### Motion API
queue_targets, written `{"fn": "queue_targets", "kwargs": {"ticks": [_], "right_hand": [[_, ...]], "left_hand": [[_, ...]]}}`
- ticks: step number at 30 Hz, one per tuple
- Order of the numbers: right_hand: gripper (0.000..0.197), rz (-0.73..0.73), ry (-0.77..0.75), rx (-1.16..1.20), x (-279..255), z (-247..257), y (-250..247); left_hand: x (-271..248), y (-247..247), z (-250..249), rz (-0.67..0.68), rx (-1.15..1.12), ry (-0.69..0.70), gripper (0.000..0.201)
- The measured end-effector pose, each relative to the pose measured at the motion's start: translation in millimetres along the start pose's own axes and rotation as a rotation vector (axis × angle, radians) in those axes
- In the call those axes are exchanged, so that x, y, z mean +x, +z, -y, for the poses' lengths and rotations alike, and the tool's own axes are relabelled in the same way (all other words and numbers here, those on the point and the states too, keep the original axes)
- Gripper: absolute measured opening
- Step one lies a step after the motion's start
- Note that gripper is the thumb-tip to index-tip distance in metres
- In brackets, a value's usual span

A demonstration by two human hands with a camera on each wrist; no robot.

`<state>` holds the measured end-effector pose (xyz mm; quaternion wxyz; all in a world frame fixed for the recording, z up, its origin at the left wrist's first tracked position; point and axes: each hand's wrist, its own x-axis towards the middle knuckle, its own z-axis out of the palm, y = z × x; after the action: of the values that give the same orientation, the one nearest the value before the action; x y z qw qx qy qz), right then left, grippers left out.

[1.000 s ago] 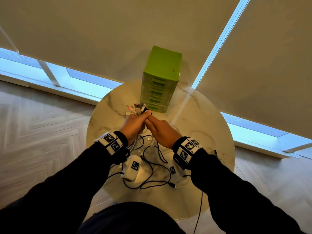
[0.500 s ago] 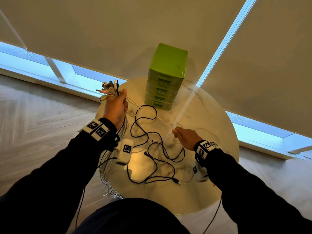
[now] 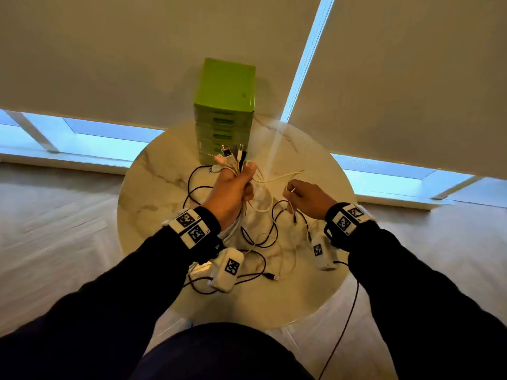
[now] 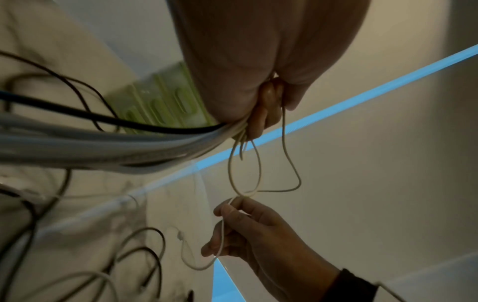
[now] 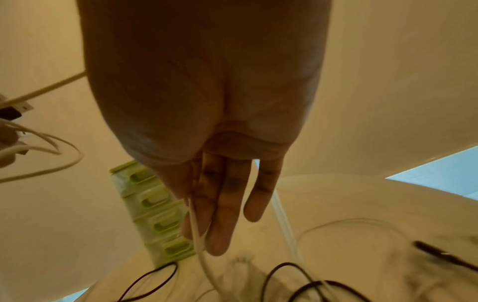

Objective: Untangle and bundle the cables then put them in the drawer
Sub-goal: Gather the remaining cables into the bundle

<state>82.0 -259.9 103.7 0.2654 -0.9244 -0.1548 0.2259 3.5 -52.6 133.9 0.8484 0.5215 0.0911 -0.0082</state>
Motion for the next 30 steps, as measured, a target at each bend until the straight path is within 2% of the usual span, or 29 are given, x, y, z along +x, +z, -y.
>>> {"fn": "queue_targets", "kwargs": {"ticks": [3,5,7,10,14,16,19,21,23,25,28,30], "right_hand": [[0.016,-0.042,0.102,0.005,-30,-33,-13],[0.005,-0.098,0.192,0.107,-57,-55,-18],[0.011,-0.158,0.240,0.189,-86,-76,-22],[0.021,-0.217,0.182,0.212,-123,-93,-28],[0.021,-0.128,0.094,0.357,-164,-86,-27],[0.020,-0.139,0.097,0.311,-175,-76,-24],[0.021,-0.265,0.106,0.244,-189,-75,-25],[0.030,-0.378,0.166,0.164,-195,-85,-29],[0.035,-0.410,0.268,0.064,-203,-105,-32],[0.038,-0.350,0.384,-0.047,-210,-132,-34],[0.039,-0.042,0.617,-0.240,-220,-164,-32],[0.035,0.126,0.709,-0.325,-222,-171,-23]], "left_hand": [[2,35,3,0.081,-0.025,-0.058,0.032],[0,58,6,0.128,-0.022,-0.106,0.032],[-2,78,13,0.176,-0.004,-0.142,0.031],[-7,102,27,0.237,0.044,-0.169,0.029],[-13,130,53,0.301,0.126,-0.186,0.029],[-13,138,64,0.320,0.182,-0.196,0.029],[-12,147,79,0.350,0.273,-0.215,0.028],[-9,149,84,0.353,0.317,-0.221,0.026],[-7,150,86,0.333,0.304,-0.250,0.027],[-5,150,86,0.297,0.225,-0.292,0.026],[-5,149,80,0.300,0.120,-0.353,0.027],[-5,148,78,0.333,0.080,-0.372,0.029]]}}
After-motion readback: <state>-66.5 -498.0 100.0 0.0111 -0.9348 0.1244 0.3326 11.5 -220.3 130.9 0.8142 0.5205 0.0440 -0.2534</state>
